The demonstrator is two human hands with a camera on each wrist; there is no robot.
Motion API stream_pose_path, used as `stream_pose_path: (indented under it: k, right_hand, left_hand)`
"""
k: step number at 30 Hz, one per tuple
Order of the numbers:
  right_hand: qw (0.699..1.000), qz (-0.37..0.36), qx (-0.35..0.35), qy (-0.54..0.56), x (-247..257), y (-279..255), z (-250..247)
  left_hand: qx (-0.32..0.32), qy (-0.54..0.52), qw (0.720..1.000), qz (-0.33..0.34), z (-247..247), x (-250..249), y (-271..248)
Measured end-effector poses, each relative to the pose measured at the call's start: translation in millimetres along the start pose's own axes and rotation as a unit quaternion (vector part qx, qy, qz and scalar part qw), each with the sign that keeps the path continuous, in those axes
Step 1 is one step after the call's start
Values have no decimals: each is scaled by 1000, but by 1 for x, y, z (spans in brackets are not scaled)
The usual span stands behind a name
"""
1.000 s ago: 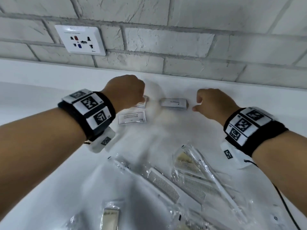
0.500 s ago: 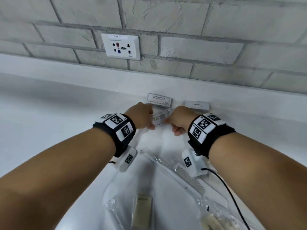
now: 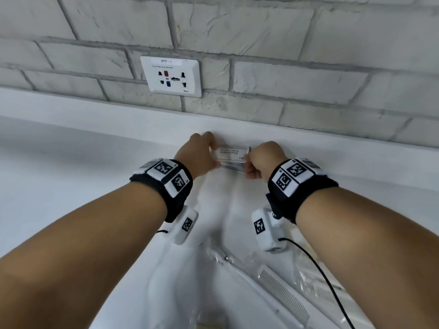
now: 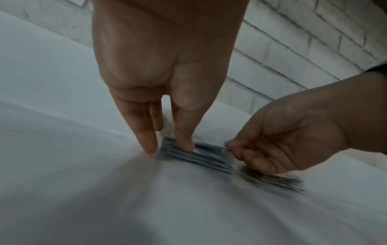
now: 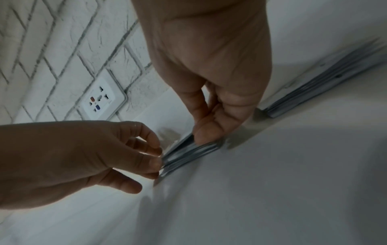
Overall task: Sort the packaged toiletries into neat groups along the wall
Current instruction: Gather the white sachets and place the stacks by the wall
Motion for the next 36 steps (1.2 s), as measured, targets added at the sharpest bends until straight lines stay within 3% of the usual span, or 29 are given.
stream_pose_path:
  k: [3, 5, 7, 11, 27, 34, 36]
  right_hand:
    - [986, -44, -8, -159, -2, -2, 6]
    - [941, -163, -65, -291, 2, -5, 9]
    - [902, -251, -76, -342, 3, -11, 12]
    - [859, -260, -39, -440, 0, -16, 18]
    - [863, -279, -21, -421, 4, -14, 7]
    - [865, -238, 13, -441, 4, -79, -47]
    - [867, -205, 40, -453, -2, -106, -68]
  left_hand:
    - [-2, 44, 999, 22, 0, -1, 3]
    - [-5, 61, 998, 30, -3, -3, 5]
    - [-3, 82, 996, 38, -4, -5, 7]
    - [3, 74, 996, 44, -5, -7, 7]
    - [-8, 56, 998, 17, -9, -2, 5]
    - [-65, 39, 997, 32, -37, -12, -35]
    - [-32, 37, 997, 65, -36, -22, -62]
Point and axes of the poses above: each hand's wrist, its own y-axis towards the middle knuckle, its own z-axis out of the palm, x = y × z, the point moved 2 cm from there along y, towards the middle knuckle, and after that the axes turned 13 degrees about y, right-handed, at the moved point
